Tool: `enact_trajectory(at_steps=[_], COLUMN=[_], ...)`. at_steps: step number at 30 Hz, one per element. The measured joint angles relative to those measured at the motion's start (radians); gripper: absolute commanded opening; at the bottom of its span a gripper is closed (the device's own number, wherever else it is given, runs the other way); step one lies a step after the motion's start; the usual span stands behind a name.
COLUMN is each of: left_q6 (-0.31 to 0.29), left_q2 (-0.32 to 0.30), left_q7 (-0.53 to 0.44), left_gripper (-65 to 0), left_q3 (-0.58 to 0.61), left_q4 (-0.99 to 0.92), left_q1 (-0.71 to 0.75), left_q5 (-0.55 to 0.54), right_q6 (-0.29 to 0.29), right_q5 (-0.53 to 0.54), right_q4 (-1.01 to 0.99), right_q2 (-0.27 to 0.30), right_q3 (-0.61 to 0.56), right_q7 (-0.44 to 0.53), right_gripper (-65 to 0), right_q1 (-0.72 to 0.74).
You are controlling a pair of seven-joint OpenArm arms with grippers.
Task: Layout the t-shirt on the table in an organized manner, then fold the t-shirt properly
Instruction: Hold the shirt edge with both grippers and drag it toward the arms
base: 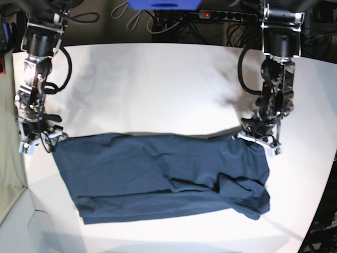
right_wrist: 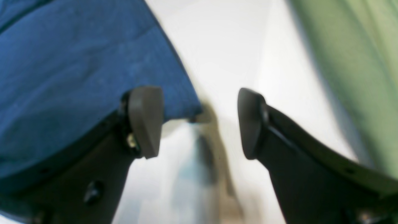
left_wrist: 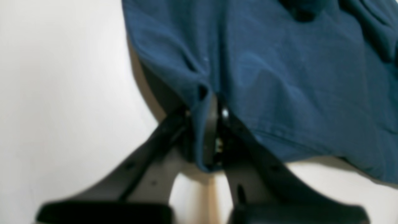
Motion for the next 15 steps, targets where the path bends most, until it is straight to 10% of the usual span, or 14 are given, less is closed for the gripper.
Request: enact_trajectory(at_steps=[15], left_q6=[0.003], left_q2=[0.000], left_q7=[0.001], left_gripper=[-65.0], left_q3=[0.000], left_q4=[0.003], left_q1=[0.001], left_q5=[0.002], right_q6=[0.000], right_q5=[0.001], right_q4=[-0.305], right_q2=[0.007], right_q3=[-0.017], right_q7=[0.049], right_gripper=[-32.4], right_q1=[0.192])
